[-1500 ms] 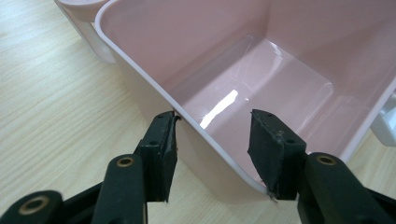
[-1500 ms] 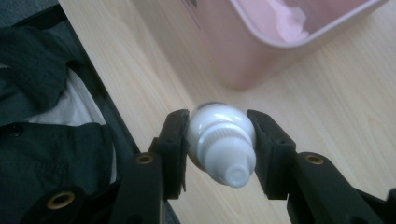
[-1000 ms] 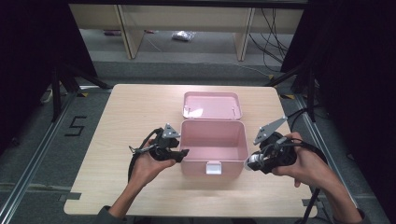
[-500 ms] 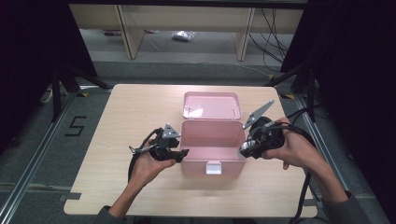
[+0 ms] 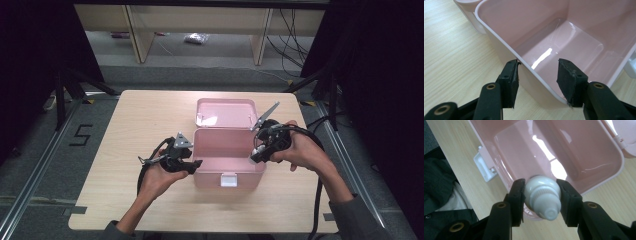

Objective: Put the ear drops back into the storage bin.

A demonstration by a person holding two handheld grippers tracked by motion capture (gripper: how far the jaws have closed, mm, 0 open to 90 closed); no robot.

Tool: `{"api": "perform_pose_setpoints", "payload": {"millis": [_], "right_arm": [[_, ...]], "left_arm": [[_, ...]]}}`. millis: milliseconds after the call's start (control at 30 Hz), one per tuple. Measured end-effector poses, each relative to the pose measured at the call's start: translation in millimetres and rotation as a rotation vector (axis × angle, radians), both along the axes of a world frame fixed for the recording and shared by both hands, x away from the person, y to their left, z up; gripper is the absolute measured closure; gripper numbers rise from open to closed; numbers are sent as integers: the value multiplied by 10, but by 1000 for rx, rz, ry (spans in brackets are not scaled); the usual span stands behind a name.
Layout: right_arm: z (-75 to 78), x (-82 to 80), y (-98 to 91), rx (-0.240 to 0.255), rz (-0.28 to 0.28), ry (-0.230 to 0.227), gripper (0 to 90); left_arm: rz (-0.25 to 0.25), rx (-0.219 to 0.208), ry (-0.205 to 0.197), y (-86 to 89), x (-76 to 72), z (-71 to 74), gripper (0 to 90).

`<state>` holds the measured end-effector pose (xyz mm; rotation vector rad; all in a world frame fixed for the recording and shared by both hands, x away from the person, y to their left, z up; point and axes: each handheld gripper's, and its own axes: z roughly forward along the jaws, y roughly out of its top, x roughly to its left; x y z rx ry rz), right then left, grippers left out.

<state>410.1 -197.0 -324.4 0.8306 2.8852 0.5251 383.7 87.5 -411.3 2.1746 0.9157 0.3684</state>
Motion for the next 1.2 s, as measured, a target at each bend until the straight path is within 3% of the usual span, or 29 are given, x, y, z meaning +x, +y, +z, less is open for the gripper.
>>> {"api": "perform_pose_setpoints", "payload": {"millis": [600, 900, 1033, 1200], "right_arm": [[-357, 238, 183, -36, -5, 61, 605], [-519, 275, 266, -53, -17, 88, 605], [-570, 300, 280, -57, 13, 78, 605], [-602, 290, 304, -63, -11, 94, 605]], "left_arm": [[-1, -3, 1, 1, 2, -3, 511], [-1, -2, 0, 1, 2, -3, 511], [-1, -2, 0, 2, 2, -3, 511], [-1, -4, 0, 1, 3, -4, 511]]}}
